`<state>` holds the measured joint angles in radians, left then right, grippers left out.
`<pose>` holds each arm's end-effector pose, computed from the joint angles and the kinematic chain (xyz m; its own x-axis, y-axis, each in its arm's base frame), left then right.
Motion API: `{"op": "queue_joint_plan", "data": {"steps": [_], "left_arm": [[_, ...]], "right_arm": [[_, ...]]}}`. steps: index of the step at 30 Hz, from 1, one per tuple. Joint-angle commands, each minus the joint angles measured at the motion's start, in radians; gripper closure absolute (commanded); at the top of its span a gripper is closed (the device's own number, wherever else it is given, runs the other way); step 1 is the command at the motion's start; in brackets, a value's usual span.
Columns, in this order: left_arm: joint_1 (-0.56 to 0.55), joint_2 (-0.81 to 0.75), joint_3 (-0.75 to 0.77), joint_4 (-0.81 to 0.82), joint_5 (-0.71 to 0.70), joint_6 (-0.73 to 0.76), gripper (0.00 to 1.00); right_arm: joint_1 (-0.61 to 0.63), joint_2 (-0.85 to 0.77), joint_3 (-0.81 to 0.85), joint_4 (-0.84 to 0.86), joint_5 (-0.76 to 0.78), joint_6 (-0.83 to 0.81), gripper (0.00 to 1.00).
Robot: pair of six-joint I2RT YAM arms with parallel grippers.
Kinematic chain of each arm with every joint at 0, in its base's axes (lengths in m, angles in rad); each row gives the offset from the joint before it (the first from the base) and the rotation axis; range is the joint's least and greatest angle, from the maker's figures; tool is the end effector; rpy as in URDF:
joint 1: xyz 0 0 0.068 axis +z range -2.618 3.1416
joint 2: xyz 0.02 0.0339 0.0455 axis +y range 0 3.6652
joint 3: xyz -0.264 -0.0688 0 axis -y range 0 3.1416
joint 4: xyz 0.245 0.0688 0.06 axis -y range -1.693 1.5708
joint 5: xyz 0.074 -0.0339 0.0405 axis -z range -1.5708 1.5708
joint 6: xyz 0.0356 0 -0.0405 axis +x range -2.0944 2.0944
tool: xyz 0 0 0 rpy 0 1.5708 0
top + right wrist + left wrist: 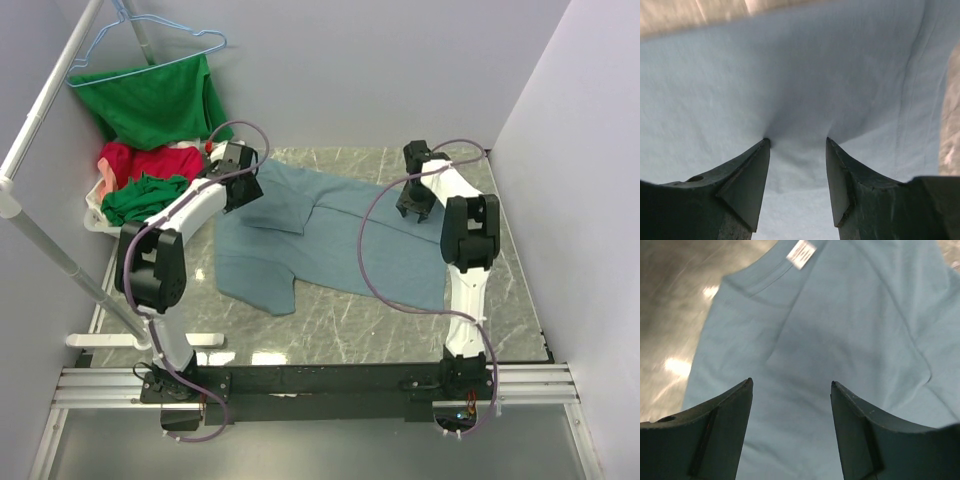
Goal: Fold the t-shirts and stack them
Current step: Fold the tshirt
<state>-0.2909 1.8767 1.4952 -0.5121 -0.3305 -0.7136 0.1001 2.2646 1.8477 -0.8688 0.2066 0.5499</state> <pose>0.4025 -0.1084 0.2458 -0.6145 -0.4623 -0.6393 -0.4309 0.8755 -0.2190 0.4661 0.0395 0.1677 -0.8352 0.4302 -0.3427 0.4645 0.8853 -0.0209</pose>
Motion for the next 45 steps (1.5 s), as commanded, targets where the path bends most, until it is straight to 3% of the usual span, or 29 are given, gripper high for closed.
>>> {"op": "queue_joint_plan", "data": {"steps": [1, 8, 22, 25, 29, 32, 36, 41, 45], "left_arm": [[-0.024, -0.094, -0.064, -0.083, -0.058, -0.078, 0.32], [-0.05, -0.162, -0.131, -0.157, -0.07, -0.101, 0.32], [-0.059, -0.387, -0.369, -0.197, -0.027, -0.181, 0.32], [-0.06, -0.421, -0.397, -0.184, -0.024, -0.173, 0.31], [-0.062, -0.445, -0.415, -0.18, -0.028, -0.172, 0.31], [-0.065, -0.444, -0.424, -0.175, -0.024, -0.175, 0.32], [-0.073, -0.447, -0.437, -0.158, -0.016, -0.175, 0.31], [-0.079, -0.438, -0.438, -0.152, -0.024, -0.178, 0.31], [-0.082, -0.442, -0.449, -0.155, -0.047, -0.191, 0.31]], "right_arm": [[-0.022, 0.097, 0.183, -0.14, 0.073, -0.01, 0.44], [-0.033, 0.252, 0.48, -0.229, 0.033, 0.008, 0.43], [-0.131, 0.288, 0.561, -0.052, -0.036, 0.002, 0.38], [-0.134, 0.204, 0.474, 0.026, -0.047, -0.022, 0.38], [-0.111, 0.003, 0.18, 0.244, -0.033, -0.047, 0.38], [-0.062, -0.15, 0.034, 0.321, 0.01, -0.067, 0.32], [-0.002, -0.246, -0.042, 0.277, 0.046, -0.079, 0.32], [0.05, -0.298, -0.192, 0.221, -0.013, -0.036, 0.31], [0.116, -0.364, -0.359, 0.272, -0.01, -0.028, 0.05]]}}
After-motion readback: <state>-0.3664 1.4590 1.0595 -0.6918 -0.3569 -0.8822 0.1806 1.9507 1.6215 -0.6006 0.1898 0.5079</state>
